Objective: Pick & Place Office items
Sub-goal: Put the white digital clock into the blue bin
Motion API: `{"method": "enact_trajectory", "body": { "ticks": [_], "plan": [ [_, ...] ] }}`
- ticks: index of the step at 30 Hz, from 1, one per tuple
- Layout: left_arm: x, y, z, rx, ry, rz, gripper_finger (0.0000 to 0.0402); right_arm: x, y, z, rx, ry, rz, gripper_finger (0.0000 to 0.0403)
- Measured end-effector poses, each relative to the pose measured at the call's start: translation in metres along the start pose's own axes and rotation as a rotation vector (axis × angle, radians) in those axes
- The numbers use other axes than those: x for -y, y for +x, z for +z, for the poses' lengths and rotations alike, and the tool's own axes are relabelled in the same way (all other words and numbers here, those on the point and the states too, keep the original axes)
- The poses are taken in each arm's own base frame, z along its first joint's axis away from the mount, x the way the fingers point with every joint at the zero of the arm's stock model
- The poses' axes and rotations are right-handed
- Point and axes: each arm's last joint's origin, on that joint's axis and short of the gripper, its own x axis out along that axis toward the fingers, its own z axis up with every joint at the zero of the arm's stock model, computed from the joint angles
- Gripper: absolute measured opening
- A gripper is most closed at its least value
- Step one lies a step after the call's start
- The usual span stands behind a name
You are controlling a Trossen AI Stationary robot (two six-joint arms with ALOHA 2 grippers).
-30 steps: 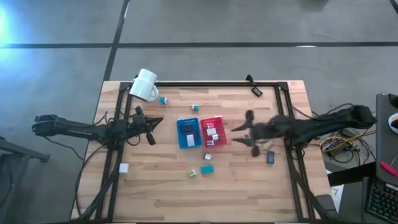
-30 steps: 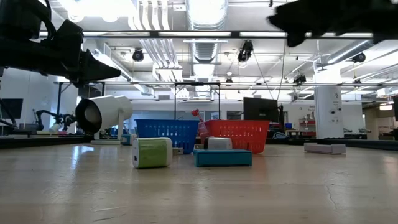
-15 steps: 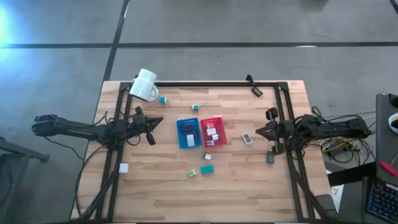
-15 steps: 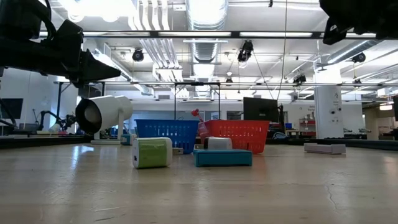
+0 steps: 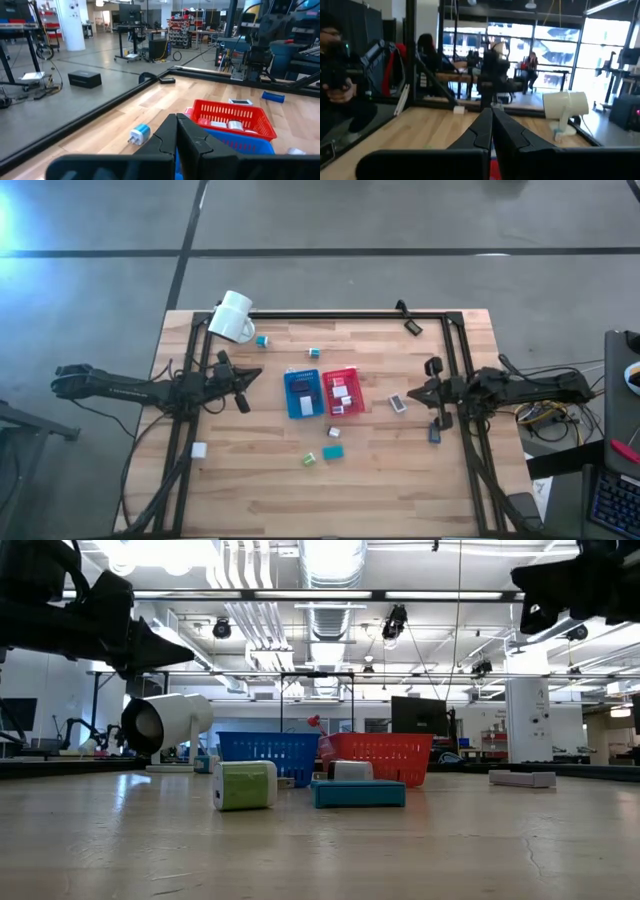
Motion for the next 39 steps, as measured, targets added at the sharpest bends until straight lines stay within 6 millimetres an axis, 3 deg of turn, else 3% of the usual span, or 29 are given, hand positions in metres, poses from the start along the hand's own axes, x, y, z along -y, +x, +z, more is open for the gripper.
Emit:
{"method": "enact_trajectory", "body": {
  "ticks": [5, 39],
  "plan": [
    [0.000, 0.000, 0.001, 0.007, 0.014, 0.000, 0.0010, 0.002, 0.000, 0.000, 0.050, -0.011, -0.018, 0.0008],
    [0.000, 0.000, 0.001, 0.006, 0.030, 0.001, 0.0010, 0.004, 0.016, -0.005, -0.075, 0.013, -0.031, 0.0008]
  ]
}}
